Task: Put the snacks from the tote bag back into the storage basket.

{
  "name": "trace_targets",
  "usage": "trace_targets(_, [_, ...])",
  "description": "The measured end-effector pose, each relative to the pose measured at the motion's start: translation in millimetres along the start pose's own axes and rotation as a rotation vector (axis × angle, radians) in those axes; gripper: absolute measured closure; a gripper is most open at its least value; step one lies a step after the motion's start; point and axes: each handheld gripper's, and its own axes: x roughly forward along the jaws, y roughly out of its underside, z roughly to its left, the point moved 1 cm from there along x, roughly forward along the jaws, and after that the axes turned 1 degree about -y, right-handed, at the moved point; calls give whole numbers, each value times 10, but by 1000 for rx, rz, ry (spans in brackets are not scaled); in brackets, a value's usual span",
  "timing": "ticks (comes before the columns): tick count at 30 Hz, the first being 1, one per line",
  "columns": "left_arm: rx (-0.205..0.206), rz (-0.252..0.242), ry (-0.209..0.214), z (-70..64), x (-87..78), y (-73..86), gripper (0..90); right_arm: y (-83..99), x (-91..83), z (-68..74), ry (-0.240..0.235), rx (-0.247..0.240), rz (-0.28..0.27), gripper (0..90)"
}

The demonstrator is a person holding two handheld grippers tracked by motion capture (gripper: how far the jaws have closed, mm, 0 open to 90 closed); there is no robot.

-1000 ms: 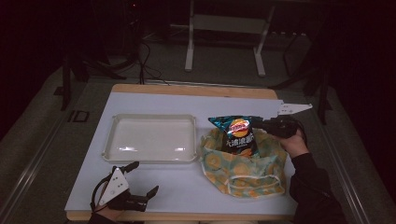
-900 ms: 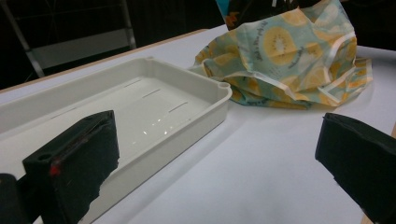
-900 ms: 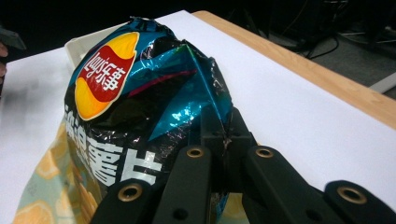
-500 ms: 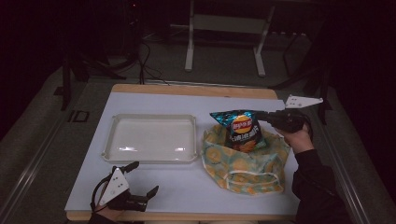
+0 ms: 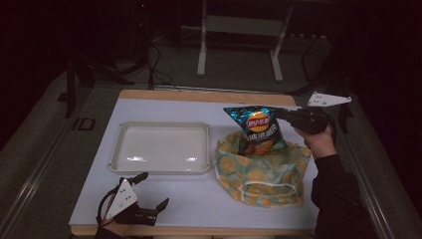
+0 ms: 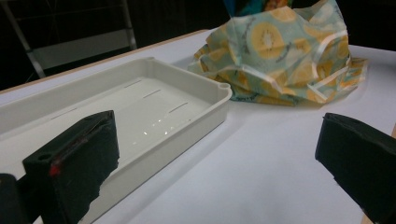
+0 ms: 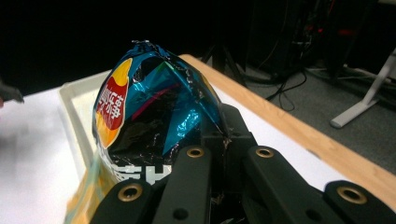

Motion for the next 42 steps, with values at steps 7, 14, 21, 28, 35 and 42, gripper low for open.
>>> trace_targets(7, [1, -3, 0, -1, -2, -1, 1, -238, -13, 75, 38, -2, -35, 900])
trace_targets(14, [1, -1, 3, -5, -4, -1, 1, -469, 26, 194, 57, -16, -66, 900])
trace_targets(21, [12, 5, -1, -11, -3, -1, 1, -642, 172, 380, 63, -24, -77, 900])
trace_targets(28, [13, 5, -8, -11, -12, 1, 1, -737, 377, 567, 83, -9, -91, 900])
trace_targets(35, [19, 9, -5, -22, -7, 2, 1, -772, 605, 740, 110, 18, -113, 900])
trace_targets(42, [24, 4, -16, -18, -17, -3, 1, -785, 820, 936, 115, 15, -135, 900])
